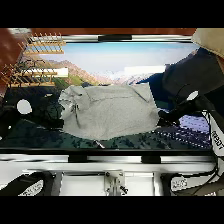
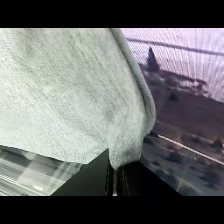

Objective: Fold the shirts.

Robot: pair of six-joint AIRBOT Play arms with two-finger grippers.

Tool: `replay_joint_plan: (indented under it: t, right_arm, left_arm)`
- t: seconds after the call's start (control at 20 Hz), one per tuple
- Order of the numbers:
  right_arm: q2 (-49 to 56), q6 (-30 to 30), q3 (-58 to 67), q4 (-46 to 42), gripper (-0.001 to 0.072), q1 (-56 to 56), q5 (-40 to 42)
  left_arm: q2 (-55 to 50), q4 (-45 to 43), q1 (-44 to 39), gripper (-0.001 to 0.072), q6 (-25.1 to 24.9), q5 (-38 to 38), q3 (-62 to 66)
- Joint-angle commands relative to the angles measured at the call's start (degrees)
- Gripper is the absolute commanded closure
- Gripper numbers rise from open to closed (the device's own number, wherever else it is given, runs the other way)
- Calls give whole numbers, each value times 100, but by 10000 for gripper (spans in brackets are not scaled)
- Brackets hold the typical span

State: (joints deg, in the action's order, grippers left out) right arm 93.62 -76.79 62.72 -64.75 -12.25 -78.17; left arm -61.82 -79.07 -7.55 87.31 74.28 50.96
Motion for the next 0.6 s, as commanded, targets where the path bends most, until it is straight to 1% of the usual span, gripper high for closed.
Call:
replay_joint_plan:
  t: [0.0,0.05,0.15,0.2,0.25,0.35,0.45,0.5,0.55]
  right_arm:
    - [-308,105,162,94,645,142,2]
    - [-551,170,319,188,645,136,-28]
    - [-1266,387,916,400,645,138,-76]
    - [-1738,494,1360,533,645,136,15]
    - [-2214,636,1843,603,645,136,238]
    - [-3246,656,2865,505,645,136,1257]
    - [-4232,599,3541,424,645,136,2490]
    - [-4677,566,3729,420,645,136,2959]
    - [-5038,520,3829,422,645,136,3222]
  left_arm:
    - [11,-61,46,664,-166,133,597]
    - [11,-59,76,664,-184,291,973]
    - [68,-61,55,665,-450,758,2085]
    - [151,-66,48,664,-492,894,2896]
    - [254,-79,55,665,-573,850,3742]
    - [463,-201,107,665,-584,306,5650]
    - [664,-216,205,664,-470,-407,7066]
    - [857,-280,278,665,-168,-828,7464]
    - [1152,-387,337,665,245,-1290,7499]
